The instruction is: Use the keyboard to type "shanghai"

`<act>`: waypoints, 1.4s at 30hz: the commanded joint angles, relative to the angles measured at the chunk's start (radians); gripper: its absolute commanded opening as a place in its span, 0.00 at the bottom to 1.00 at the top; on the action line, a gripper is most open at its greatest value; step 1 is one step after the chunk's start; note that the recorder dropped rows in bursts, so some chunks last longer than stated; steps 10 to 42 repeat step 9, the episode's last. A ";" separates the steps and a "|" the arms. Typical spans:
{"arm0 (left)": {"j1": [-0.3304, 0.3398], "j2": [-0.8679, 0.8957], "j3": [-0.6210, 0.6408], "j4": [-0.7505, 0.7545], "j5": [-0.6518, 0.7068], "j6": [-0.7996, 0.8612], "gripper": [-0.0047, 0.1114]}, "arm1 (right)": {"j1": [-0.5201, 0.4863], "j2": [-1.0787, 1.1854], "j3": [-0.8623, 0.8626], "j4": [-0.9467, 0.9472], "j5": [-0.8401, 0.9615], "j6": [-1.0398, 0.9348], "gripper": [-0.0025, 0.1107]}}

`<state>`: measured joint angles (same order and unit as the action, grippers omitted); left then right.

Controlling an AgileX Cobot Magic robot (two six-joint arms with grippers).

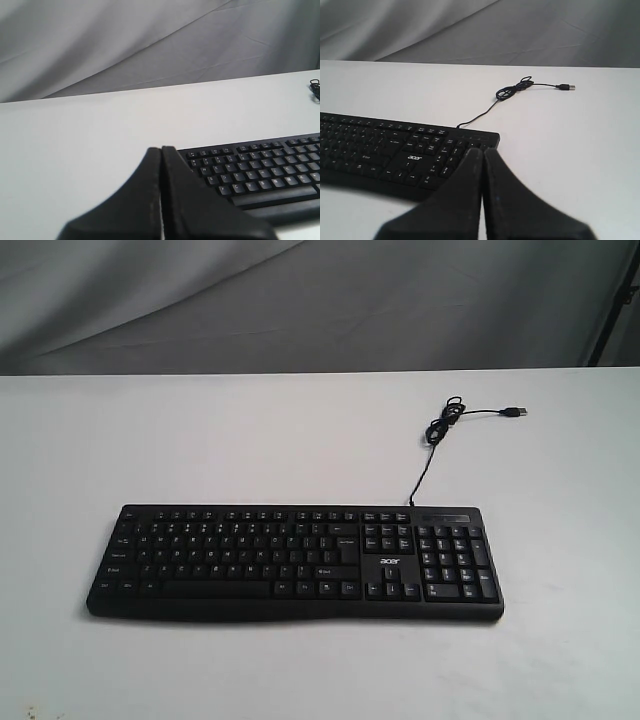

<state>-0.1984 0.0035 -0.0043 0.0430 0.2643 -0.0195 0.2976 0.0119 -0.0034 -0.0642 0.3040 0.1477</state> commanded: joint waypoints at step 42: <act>-0.004 -0.003 0.004 0.001 -0.005 -0.003 0.04 | -0.009 -0.005 0.003 0.005 0.000 -0.006 0.02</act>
